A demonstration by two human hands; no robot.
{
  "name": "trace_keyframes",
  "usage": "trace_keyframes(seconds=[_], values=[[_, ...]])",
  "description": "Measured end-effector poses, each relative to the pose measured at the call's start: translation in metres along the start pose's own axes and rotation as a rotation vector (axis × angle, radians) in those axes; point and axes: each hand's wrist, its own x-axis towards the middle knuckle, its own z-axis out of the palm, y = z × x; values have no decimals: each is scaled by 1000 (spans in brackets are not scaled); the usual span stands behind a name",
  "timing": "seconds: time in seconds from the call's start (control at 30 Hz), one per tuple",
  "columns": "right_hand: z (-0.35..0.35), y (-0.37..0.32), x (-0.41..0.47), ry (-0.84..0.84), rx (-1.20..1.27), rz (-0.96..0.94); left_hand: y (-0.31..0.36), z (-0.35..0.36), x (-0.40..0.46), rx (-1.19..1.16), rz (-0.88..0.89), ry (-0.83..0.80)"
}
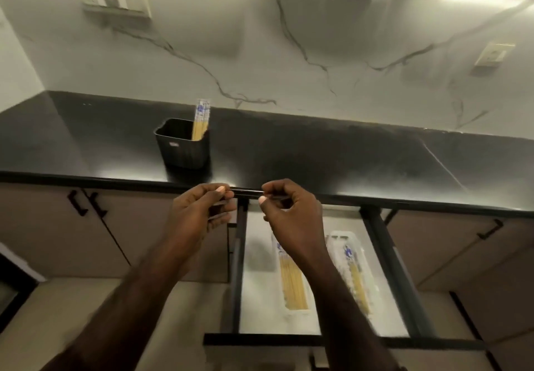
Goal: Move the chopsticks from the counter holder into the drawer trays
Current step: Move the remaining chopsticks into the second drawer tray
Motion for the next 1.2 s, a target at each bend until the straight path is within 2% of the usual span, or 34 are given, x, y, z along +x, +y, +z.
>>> trace_keyframes(seconds=[0.23, 0.5, 0.83, 1.2], values=[[136, -62, 6, 3, 56, -25, 59, -147, 36, 83, 71, 23], [216, -106, 30, -15, -24, -87, 101, -221, 83, 46, 130, -8], [265, -93, 99, 42, -14, -59, 112, -243, 167, 75, 133, -80], [281, -55, 224, 144, -42, 58, 120, -191, 320, 200, 113, -241]])
